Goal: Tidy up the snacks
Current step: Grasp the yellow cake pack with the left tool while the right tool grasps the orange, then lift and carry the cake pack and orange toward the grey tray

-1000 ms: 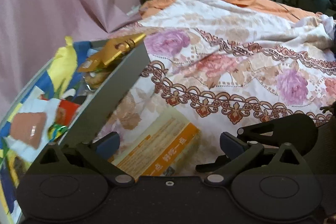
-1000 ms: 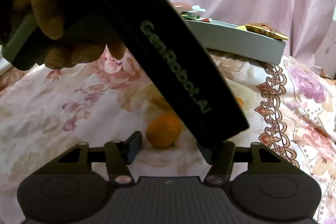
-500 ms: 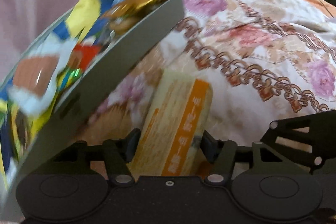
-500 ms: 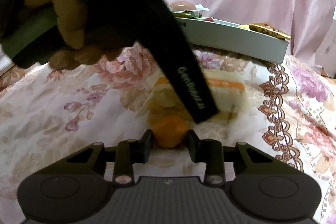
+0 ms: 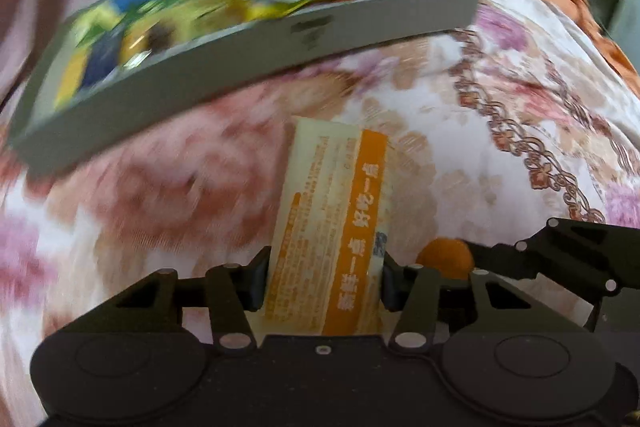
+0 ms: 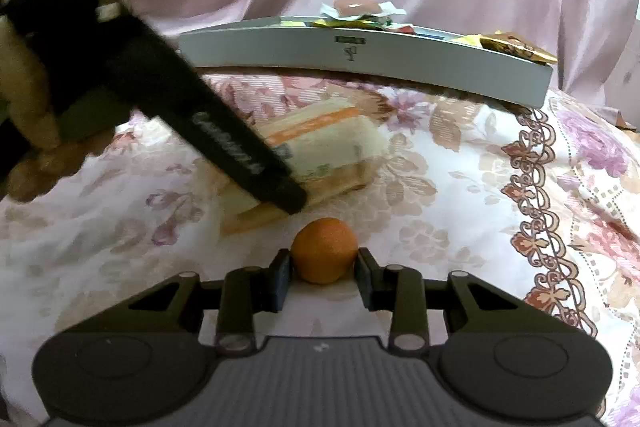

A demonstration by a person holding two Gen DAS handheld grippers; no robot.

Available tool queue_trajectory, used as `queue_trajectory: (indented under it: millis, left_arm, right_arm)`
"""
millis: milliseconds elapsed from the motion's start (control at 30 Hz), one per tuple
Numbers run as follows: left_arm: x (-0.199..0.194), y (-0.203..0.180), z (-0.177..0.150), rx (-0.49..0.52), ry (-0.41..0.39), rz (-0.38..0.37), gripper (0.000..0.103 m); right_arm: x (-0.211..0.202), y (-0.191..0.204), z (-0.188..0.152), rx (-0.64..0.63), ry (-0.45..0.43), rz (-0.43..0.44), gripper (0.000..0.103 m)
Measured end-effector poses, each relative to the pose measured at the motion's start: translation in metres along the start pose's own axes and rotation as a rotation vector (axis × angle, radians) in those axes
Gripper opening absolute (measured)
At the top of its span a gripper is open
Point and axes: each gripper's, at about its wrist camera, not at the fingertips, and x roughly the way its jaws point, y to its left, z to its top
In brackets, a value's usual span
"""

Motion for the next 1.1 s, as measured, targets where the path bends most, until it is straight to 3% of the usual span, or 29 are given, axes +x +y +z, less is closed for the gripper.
queue_trajectory:
  millis: [233, 333, 667, 1100]
  left_arm:
    - [-0.026, 0.019, -0.043, -0.251, 0.027, 0.028, 0.051]
    - [-0.037, 0.023, -0.059, -0.311, 0.037, 0.029, 0.051]
    - [-0.062, 0.025, -0.103, -0.351, 0.005, 0.037, 0.051]
    - [-0.068, 0.026, -0.136, -0.398, -0.163, 0.010, 0.052]
  right_arm:
    - [-0.004, 0.013, -0.002, -0.041, -0.008, 0.049, 0.038]
    - [-0.008, 0.021, -0.003, -0.050, -0.010, 0.072, 0.038]
    - [-0.024, 0.049, -0.011, -0.118, -0.002, 0.120, 0.038]
    - [-0.037, 0.056, -0.025, -0.064, 0.003, 0.107, 0.038]
